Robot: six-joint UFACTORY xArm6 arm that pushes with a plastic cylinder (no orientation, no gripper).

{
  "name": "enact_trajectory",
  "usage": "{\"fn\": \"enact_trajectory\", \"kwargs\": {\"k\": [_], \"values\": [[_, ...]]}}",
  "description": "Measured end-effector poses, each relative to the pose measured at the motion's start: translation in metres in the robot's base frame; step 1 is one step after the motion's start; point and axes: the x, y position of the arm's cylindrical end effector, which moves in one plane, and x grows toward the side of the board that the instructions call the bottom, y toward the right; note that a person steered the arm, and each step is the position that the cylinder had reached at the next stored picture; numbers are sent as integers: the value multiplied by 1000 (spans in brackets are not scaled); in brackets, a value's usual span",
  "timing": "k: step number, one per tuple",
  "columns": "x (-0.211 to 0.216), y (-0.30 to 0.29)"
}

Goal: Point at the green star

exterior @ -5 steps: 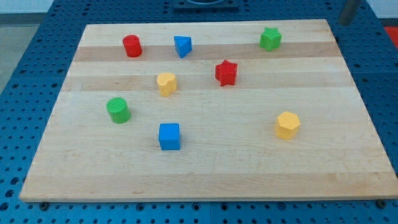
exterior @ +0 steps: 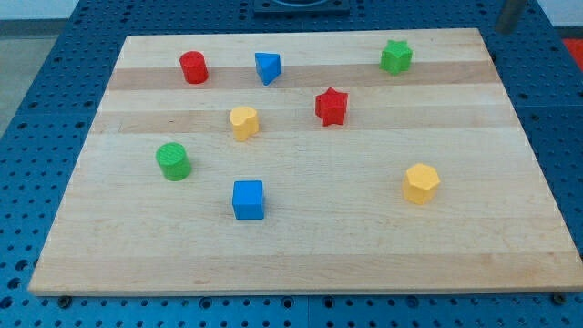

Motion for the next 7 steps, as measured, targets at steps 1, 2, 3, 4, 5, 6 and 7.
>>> {"fn": "enact_trajectory", "kwargs": {"k": [1, 2, 3, 4, 5, 6, 7], "values": [[0, -30], [0, -112], [2, -126], [3, -142], [17, -174], [18, -173], [49, -136]]}}
